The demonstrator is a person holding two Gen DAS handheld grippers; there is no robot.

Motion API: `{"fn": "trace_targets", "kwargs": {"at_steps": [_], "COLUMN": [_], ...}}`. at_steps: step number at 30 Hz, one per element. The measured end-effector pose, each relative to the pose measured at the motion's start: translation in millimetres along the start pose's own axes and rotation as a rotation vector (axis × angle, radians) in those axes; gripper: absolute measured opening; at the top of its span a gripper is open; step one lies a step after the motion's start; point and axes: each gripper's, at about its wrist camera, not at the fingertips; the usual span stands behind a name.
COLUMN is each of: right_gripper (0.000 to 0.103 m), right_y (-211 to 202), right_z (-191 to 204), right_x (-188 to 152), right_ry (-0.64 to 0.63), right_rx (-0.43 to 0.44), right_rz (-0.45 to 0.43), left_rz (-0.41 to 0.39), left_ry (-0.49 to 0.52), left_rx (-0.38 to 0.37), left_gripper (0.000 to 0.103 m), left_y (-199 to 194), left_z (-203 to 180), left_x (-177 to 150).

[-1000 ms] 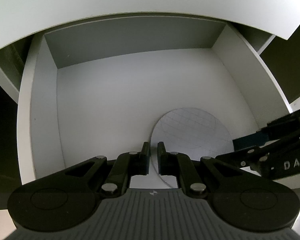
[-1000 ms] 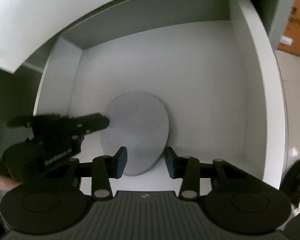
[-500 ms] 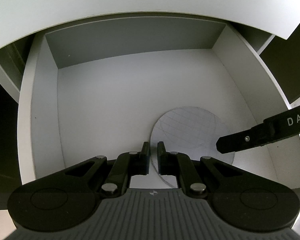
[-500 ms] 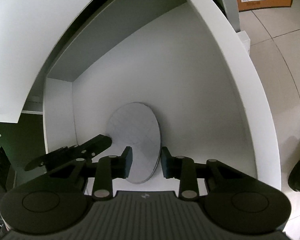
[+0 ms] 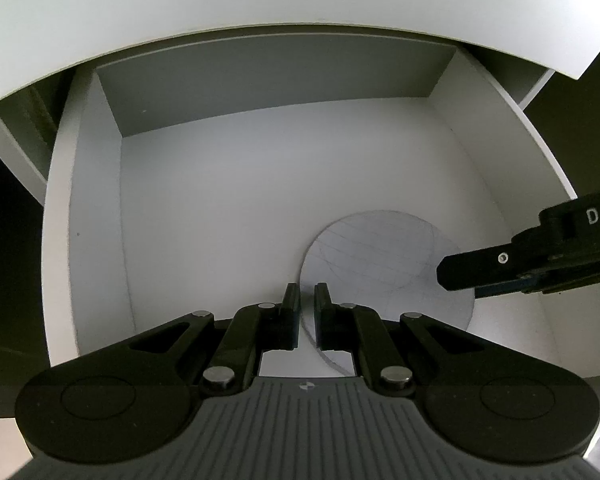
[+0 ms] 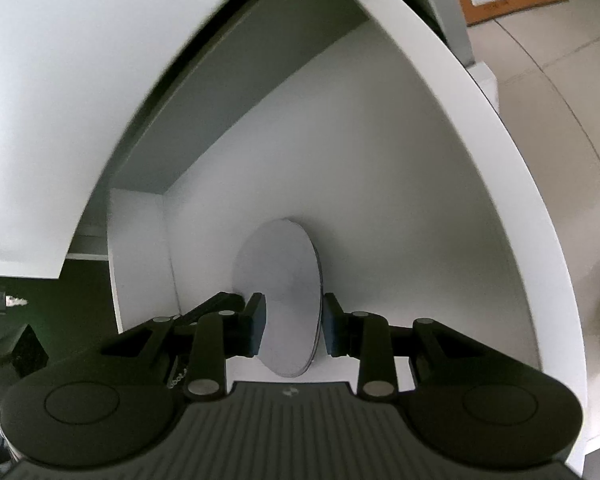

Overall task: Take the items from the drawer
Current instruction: 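Close the right gripper on the grey pad's rim, tilting it upright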

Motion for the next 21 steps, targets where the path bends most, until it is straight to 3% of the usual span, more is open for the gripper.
{"fn": "trace_targets", "kwargs": {"at_steps": [5, 10, 14, 21], "right_gripper": [0.028, 0.019, 0.005, 0.005], "right_y": [8, 19, 16, 10], "right_z": [12, 20, 21, 16], "right_x": [-1, -1, -2, -6], "right_ry": [-0.020, -0.024, -0.047, -0.038], "right_rx": [0.073, 0.042, 0.023, 0.051], "right_rz": [0.032, 0.011, 0.016, 0.003], "left_rz": [-0.003, -0.001, -0.008, -0.033], "left_ry": [-0.016, -0.094, -0.099, -0.048], "left_rx": [-0.016, -0.073, -0.087, -0.086], "left_gripper": [0.008, 0.008, 0.008, 0.009], "left_y": [-1, 0, 1, -3], "left_z": [5, 17, 18, 17], "left_x": [0, 1, 1, -3]}}
Point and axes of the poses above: each gripper's, at about its wrist camera, not at the fingertips, and y roughly the way its jaws point, z to its left, x to its top, and after that the axes turned 5 degrees about z, right-handed
